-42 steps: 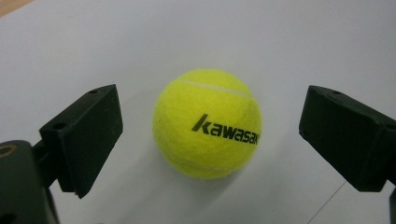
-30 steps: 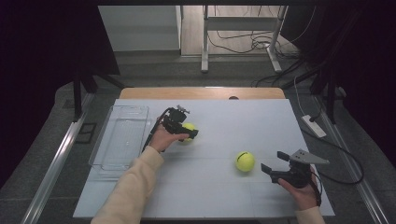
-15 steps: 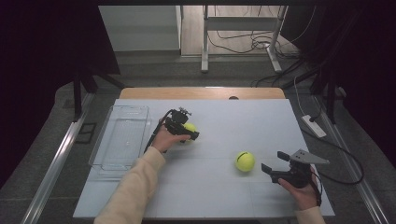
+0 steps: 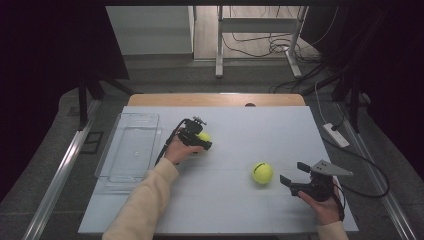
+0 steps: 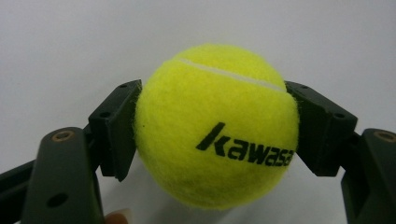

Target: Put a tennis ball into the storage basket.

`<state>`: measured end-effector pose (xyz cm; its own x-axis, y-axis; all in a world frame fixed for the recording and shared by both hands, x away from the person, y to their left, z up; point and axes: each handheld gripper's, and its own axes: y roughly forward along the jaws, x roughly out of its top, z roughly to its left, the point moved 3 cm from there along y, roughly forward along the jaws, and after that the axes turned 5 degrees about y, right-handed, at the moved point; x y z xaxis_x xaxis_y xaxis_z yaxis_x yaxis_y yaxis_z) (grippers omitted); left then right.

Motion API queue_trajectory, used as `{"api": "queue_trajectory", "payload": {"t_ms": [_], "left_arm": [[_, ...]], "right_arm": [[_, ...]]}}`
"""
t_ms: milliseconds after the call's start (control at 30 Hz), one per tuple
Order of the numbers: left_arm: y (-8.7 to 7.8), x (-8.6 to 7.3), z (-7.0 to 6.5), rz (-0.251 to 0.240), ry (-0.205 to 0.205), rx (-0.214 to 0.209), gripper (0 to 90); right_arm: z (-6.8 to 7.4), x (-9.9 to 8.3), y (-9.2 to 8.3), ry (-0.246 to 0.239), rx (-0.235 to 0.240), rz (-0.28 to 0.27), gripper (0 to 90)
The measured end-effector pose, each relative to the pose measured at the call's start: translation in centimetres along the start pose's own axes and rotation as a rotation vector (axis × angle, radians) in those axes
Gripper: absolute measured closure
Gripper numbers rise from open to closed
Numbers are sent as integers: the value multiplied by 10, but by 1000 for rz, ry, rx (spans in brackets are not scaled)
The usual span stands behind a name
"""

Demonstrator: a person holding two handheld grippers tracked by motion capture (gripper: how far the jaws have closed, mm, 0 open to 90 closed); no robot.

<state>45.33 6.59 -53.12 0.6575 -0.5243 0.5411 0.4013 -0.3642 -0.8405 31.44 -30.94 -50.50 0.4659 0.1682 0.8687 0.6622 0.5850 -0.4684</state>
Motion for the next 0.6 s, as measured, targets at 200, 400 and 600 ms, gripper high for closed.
{"api": "queue_trajectory", "payload": {"t_ms": [200,400,600], "left_arm": [[-6,1,-2,-22,10,-4,268],[-15,3,-7,-53,39,-8,269],[-22,4,-9,-80,44,-19,269]], "right_arm": [[0,0,0,2,3,0,117],[0,0,0,-1,0,4,117],[0,0,0,-1,-2,3,118]]}}
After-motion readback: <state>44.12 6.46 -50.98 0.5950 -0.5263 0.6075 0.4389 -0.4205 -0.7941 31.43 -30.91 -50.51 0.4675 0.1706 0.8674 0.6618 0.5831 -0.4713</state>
